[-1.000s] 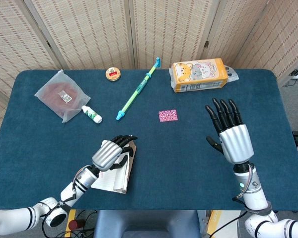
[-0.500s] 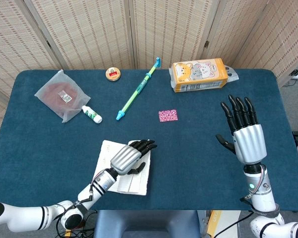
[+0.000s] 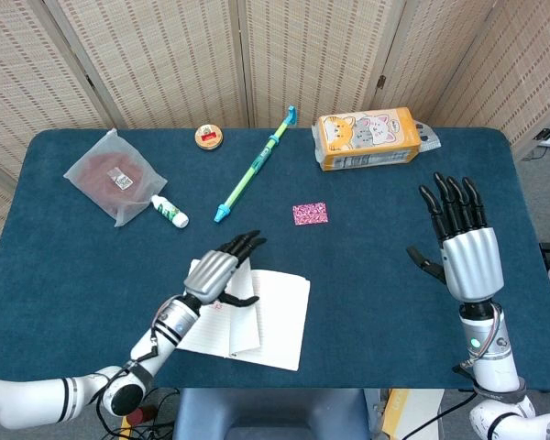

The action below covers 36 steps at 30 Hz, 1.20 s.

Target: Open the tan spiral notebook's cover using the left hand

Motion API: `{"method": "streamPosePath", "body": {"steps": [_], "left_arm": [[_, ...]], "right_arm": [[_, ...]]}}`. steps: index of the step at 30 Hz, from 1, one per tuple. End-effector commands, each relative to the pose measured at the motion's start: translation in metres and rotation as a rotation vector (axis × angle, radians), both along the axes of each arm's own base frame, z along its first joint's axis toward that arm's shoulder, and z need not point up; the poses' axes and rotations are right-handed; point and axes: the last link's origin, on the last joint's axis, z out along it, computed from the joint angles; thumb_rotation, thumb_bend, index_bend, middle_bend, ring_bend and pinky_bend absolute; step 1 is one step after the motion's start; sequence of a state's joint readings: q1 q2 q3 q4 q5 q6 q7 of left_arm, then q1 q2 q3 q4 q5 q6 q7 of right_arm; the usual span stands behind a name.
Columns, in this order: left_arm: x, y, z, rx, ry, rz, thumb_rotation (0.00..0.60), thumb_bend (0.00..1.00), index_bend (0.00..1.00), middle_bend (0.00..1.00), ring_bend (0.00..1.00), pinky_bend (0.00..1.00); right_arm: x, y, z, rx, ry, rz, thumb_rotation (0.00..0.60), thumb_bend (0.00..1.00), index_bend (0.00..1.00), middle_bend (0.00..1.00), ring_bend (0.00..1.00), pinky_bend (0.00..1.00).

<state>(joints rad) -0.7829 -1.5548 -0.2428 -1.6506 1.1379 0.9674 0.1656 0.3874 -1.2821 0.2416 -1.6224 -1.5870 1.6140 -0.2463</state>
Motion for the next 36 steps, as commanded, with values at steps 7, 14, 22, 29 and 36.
{"method": "streamPosePath", "body": {"steps": [7,14,22,29,36], "left_arm": [[-0.074,0.011,0.068,0.170,-0.010,0.162,0.523,0.22,0.00,0.00,0.00,0.22],[-0.130,0.003,0.106,0.303,0.023,0.269,0.600,0.22,0.05,0.00,0.00,0.22],[-0.188,-0.031,0.132,0.408,0.131,0.345,0.600,0.22,0.16,0.03,0.00,0.22],[-0.217,-0.070,0.147,0.490,0.205,0.373,0.600,0.22,0.19,0.04,0.00,0.22],[-0.223,-0.104,0.153,0.502,0.264,0.379,0.600,0.22,0.19,0.04,0.00,0.22]], "right_arm": [[-0.007,-0.003,0.004,0.009,0.010,-0.026,0.600,0.00,0.00,0.00,0.00,0.00],[-0.022,-0.004,0.004,0.200,0.048,-0.094,0.600,0.01,0.00,0.00,0.00,0.00],[-0.052,0.007,0.005,0.361,0.094,-0.184,0.600,0.11,0.00,0.00,0.00,0.00],[-0.079,0.027,0.006,0.403,0.040,-0.279,0.600,0.12,0.00,0.00,0.00,0.00],[-0.095,0.050,0.002,0.419,-0.014,-0.336,0.600,0.13,0.00,0.00,0.00,0.00]]}}
